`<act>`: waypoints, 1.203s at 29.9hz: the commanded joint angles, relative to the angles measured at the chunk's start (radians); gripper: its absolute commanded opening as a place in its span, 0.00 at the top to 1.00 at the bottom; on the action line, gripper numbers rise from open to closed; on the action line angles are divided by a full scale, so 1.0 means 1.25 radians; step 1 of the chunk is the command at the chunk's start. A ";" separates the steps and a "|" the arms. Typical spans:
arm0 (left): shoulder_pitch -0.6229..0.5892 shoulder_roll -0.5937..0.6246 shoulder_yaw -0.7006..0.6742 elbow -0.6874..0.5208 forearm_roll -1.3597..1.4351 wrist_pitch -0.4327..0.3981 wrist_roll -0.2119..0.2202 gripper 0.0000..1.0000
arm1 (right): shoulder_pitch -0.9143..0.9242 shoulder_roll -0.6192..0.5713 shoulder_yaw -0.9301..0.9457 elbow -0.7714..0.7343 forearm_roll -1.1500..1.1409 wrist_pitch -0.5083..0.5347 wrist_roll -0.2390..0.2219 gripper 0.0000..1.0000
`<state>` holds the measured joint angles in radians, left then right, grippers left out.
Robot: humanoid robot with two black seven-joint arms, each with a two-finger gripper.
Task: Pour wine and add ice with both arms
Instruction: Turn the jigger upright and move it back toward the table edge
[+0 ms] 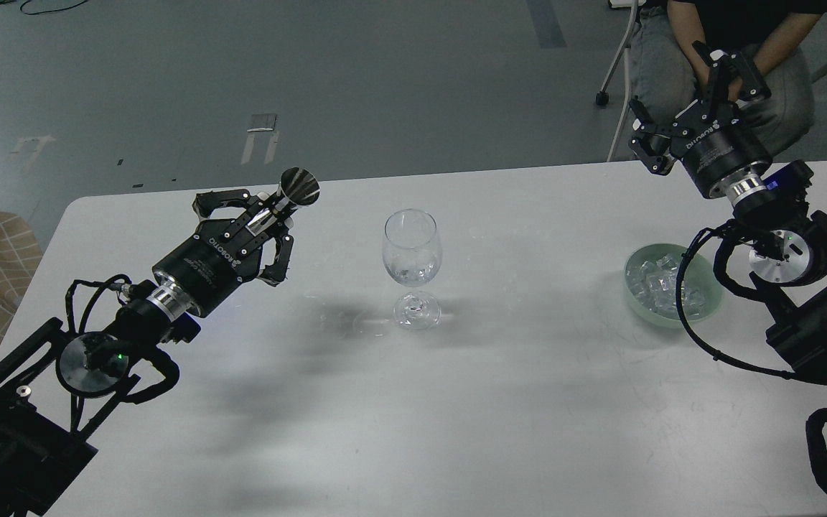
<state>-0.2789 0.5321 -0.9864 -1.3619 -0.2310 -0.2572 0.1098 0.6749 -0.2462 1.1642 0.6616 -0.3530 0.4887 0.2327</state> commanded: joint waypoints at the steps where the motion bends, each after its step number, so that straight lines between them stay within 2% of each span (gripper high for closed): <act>1: 0.047 -0.005 -0.061 0.001 -0.040 0.034 0.007 1.00 | 0.000 0.002 0.000 0.000 -0.001 0.000 -0.002 0.00; 5: 0.103 -0.015 -0.131 0.001 -0.081 0.065 0.008 1.00 | 0.000 0.002 0.000 0.000 -0.001 0.000 -0.003 0.00; 13: 0.196 -0.100 -0.276 0.006 -0.088 0.059 0.023 1.00 | -0.006 0.004 -0.001 0.000 -0.004 0.000 -0.003 0.00; 22: 0.200 -0.203 -0.351 0.030 -0.073 0.077 0.025 1.00 | -0.007 0.004 -0.002 -0.002 -0.004 0.000 -0.005 0.00; 25: 0.200 -0.228 -0.363 0.068 -0.062 0.073 0.023 1.00 | -0.012 0.004 -0.001 0.000 -0.004 0.000 -0.005 0.00; 36: 0.190 -0.275 -0.415 0.145 -0.036 0.044 0.020 1.00 | -0.015 0.006 -0.001 0.000 -0.004 0.000 -0.005 0.00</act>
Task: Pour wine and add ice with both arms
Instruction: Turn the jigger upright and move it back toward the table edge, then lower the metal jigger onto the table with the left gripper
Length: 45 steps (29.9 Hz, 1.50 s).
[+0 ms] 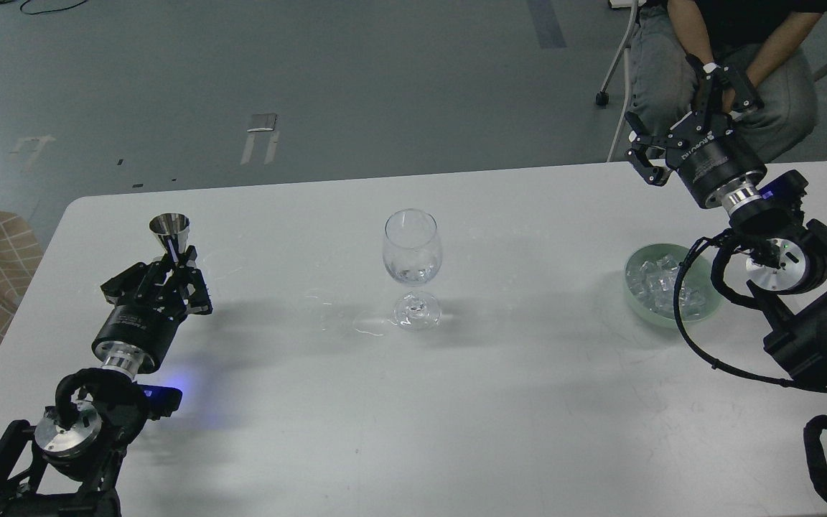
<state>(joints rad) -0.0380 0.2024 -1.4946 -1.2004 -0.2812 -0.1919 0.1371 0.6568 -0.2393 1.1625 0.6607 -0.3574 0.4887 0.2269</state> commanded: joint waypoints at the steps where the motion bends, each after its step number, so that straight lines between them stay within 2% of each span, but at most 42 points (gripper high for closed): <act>1: -0.004 -0.015 -0.012 0.020 0.004 -0.011 -0.003 1.00 | 0.000 0.000 0.000 0.000 0.000 0.000 0.000 0.00; 18: -0.025 -0.054 -0.034 0.114 0.011 -0.048 -0.009 1.00 | -0.003 0.006 0.000 0.000 0.000 0.000 0.000 0.00; 45: -0.025 -0.066 -0.058 0.142 0.035 -0.059 -0.012 1.00 | -0.006 0.010 0.000 0.000 0.000 0.000 0.000 0.00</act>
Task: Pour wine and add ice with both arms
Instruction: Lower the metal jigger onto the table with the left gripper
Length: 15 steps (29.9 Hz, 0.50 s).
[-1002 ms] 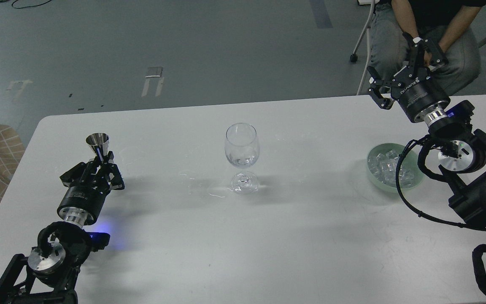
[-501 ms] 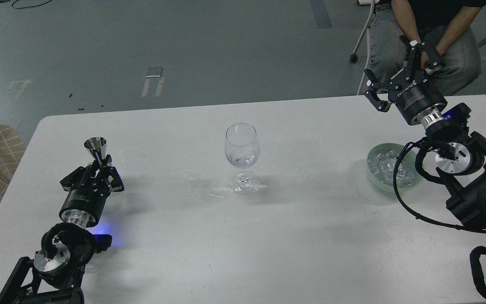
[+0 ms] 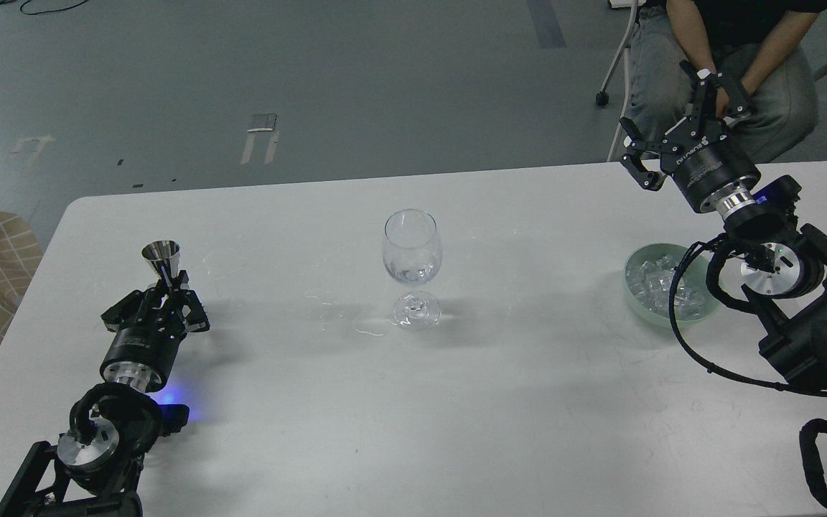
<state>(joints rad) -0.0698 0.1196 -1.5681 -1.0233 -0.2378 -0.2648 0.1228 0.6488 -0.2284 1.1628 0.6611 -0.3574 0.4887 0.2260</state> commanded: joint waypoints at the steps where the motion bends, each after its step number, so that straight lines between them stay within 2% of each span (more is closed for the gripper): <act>1: 0.001 0.000 0.000 0.000 0.000 0.000 0.000 1.00 | 0.000 0.001 0.000 0.000 0.000 0.000 0.001 0.00; 15: -0.001 0.001 0.002 0.020 0.006 0.001 -0.004 0.97 | 0.000 0.000 0.000 -0.001 0.000 0.000 0.000 0.00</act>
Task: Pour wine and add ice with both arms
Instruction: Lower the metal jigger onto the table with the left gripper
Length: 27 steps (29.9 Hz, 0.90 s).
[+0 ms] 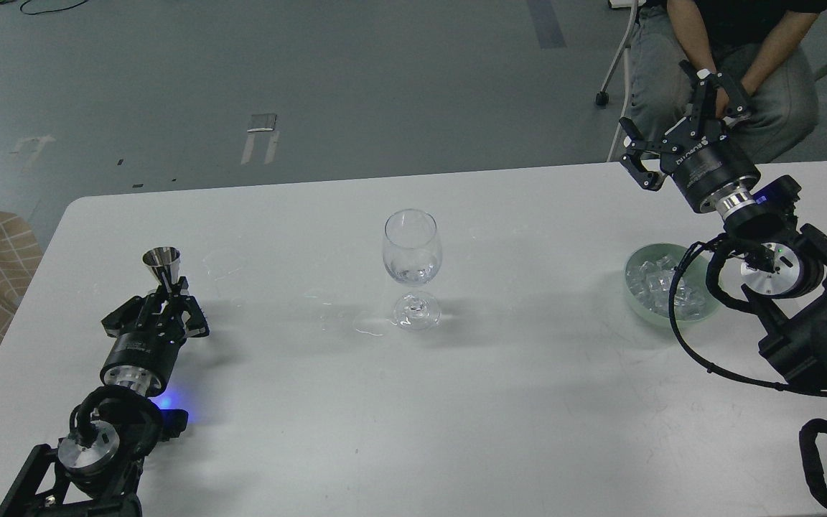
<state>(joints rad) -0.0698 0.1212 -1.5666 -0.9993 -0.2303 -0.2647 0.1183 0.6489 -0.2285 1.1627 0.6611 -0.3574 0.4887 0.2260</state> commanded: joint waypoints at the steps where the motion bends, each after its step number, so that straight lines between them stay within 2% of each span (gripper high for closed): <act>1: -0.001 0.000 0.000 0.001 -0.001 0.001 0.000 0.96 | 0.000 0.000 0.000 0.000 0.000 0.000 0.001 0.00; 6: -0.006 0.000 0.000 0.002 0.000 0.001 0.001 0.84 | 0.001 0.000 0.000 0.000 0.000 0.000 0.001 0.00; 17: -0.006 0.000 0.002 0.002 0.000 0.001 0.000 0.77 | 0.000 -0.001 0.000 0.000 0.000 0.000 0.001 0.00; 27: -0.004 -0.001 0.002 0.002 0.001 0.001 0.000 0.76 | 0.000 -0.001 0.001 0.000 0.000 0.000 0.001 0.00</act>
<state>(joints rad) -0.0762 0.1201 -1.5646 -0.9970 -0.2302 -0.2638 0.1172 0.6489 -0.2303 1.1637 0.6609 -0.3574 0.4887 0.2271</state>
